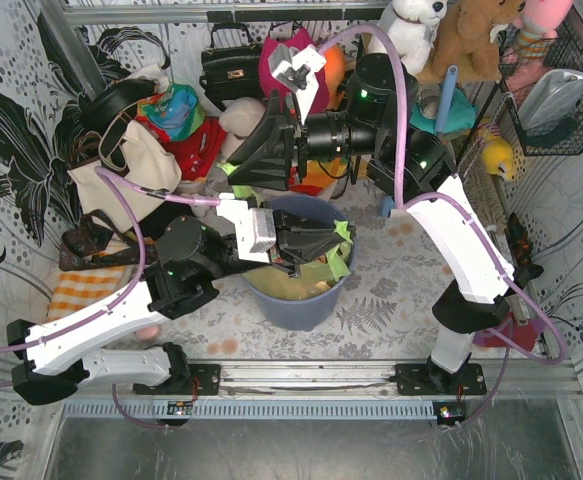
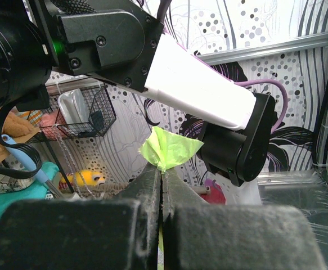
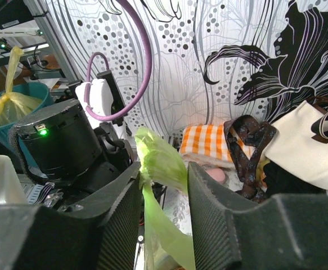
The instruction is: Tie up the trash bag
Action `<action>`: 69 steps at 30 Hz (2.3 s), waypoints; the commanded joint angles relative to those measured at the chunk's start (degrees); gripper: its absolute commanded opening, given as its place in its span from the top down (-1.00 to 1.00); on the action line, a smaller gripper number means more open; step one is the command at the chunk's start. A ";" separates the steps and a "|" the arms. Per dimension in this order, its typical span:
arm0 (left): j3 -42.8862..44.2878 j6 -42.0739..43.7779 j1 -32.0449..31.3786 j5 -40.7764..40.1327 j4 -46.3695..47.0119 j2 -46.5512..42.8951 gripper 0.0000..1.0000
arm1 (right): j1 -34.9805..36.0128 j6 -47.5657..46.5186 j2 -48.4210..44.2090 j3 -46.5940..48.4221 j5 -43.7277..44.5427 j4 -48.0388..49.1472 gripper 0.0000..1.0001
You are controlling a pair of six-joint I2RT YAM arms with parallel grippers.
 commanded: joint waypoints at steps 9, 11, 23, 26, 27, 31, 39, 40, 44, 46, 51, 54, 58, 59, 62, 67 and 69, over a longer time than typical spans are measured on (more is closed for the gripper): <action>-0.79 -0.42 0.24 -1.65 2.64 -1.82 0.98 | 0.40 2.22 -1.48 0.58 3.22 4.36 0.99; -1.16 -0.14 0.24 -3.26 3.16 -2.18 0.99 | 0.40 2.67 -2.78 -0.75 5.98 4.43 1.00; -4.93 3.49 0.24 -10.79 3.76 -10.19 1.00 | 0.36 6.57 -18.83 -23.57 28.98 8.35 1.00; -5.43 3.90 0.24 -12.03 3.87 -11.80 1.00 | 0.40 7.49 -21.45 -28.33 32.55 8.74 1.00; -5.73 3.94 0.24 -12.47 4.12 -12.18 1.00 | 0.40 7.85 -22.13 -29.52 33.25 8.79 1.00; -6.33 4.41 0.24 -13.74 4.00 -12.98 1.00 | 0.45 9.82 -25.70 -34.88 34.21 9.47 1.00; -8.43 4.94 0.23 -17.44 4.92 -13.97 1.00 | 0.67 14.84 -35.29 -48.30 38.79 12.59 1.00; -8.63 4.95 0.24 -17.95 4.99 -14.07 1.00 | 0.69 15.34 -36.35 -50.09 38.53 13.05 1.00; -9.27 5.12 0.24 -20.06 5.59 -14.58 1.00 | 0.84 17.04 -40.00 -54.95 35.93 15.35 1.00; -9.65 5.17 0.24 -20.51 6.01 -14.83 1.00 | 0.97 17.77 -41.21 -56.73 34.46 15.96 1.00; -9.64 5.22 0.24 -20.81 5.70 -14.90 1.00 | 1.92 19.40 -42.97 -59.54 30.27 16.34 1.00; -9.71 5.22 0.30 -20.73 5.74 -14.96 1.00 | 2.16 19.21 -43.37 -58.49 32.81 13.75 0.90; -9.88 5.38 0.25 -20.88 5.38 -14.72 1.00 | 2.16 18.31 -42.35 -55.21 35.25 11.89 0.39; -9.85 5.52 0.25 -20.96 5.02 -14.60 1.00 | 2.16 18.05 -41.83 -54.18 35.82 11.41 0.32; -9.93 5.48 0.24 -21.52 4.35 -14.63 1.00 | 2.14 16.04 -39.91 -50.24 36.80 9.20 0.25; -10.94 5.48 0.26 -22.22 5.38 -15.56 1.00 | 2.16 11.70 -36.34 -43.02 38.74 4.59 0.07; -10.62 5.56 0.24 -22.06 4.97 -15.58 1.00 | 2.16 10.54 -34.67 -40.05 39.13 1.91 0.07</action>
